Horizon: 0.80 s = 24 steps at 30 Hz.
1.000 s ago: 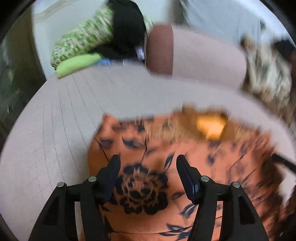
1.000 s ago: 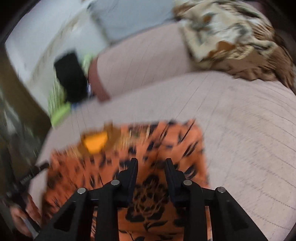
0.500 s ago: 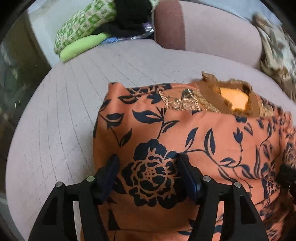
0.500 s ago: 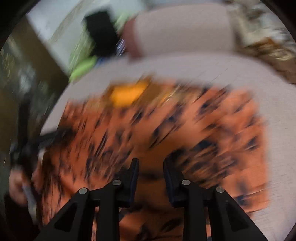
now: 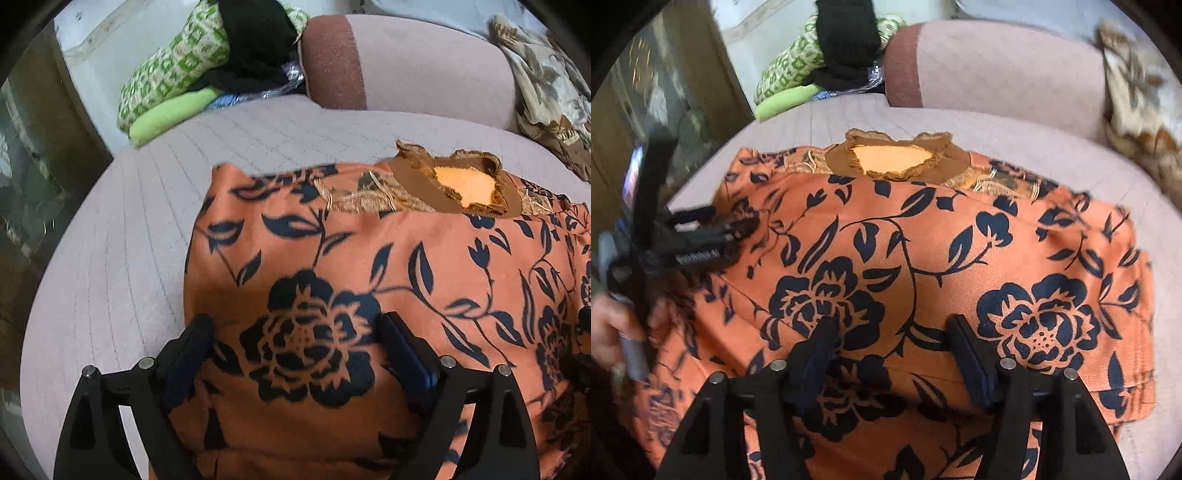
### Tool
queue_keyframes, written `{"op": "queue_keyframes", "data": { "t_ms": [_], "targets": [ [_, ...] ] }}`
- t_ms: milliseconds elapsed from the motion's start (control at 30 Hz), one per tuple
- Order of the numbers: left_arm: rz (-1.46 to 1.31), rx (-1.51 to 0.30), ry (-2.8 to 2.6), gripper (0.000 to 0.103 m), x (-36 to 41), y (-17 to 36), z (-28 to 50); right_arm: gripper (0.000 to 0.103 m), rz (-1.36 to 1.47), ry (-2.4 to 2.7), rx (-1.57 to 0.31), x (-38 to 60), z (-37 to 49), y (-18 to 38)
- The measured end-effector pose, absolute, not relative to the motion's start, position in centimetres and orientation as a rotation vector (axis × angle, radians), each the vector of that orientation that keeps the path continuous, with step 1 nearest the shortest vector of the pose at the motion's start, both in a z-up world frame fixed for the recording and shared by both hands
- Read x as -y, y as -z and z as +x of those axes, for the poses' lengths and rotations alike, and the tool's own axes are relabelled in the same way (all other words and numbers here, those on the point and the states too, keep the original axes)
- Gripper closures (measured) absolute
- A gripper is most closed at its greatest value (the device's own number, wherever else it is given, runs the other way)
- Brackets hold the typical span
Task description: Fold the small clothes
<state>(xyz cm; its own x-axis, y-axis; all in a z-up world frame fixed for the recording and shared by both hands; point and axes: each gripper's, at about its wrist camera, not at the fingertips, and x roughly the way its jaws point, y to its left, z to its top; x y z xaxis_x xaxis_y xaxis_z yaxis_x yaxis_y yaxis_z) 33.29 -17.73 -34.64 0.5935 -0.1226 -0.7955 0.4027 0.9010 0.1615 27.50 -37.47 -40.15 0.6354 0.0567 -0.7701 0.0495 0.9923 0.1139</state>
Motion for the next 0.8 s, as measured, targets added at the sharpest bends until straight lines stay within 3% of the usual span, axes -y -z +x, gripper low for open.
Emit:
{"op": "queue_keyframes", "data": {
  "t_ms": [267,400,533,800],
  "targets": [
    [0.237,-0.862,0.292,0.011,11.7,31.7,24.9,0.036,0.274,0.093,-0.810,38.8,19.8,37.3],
    [0.141,-0.936,0.229,0.011,6.2,33.5,21.2,0.035,0.389,0.140,-0.875,38.9,15.1,40.0],
    [0.192,-0.926,0.174,0.005,3.7,35.3,17.4,0.035,0.122,0.199,-0.848,34.8,11.4,40.8],
    [0.114,-0.988,0.216,0.003,-0.2,35.7,14.2,0.035,0.154,0.198,-0.881,33.2,5.9,40.9]
  ]
}}
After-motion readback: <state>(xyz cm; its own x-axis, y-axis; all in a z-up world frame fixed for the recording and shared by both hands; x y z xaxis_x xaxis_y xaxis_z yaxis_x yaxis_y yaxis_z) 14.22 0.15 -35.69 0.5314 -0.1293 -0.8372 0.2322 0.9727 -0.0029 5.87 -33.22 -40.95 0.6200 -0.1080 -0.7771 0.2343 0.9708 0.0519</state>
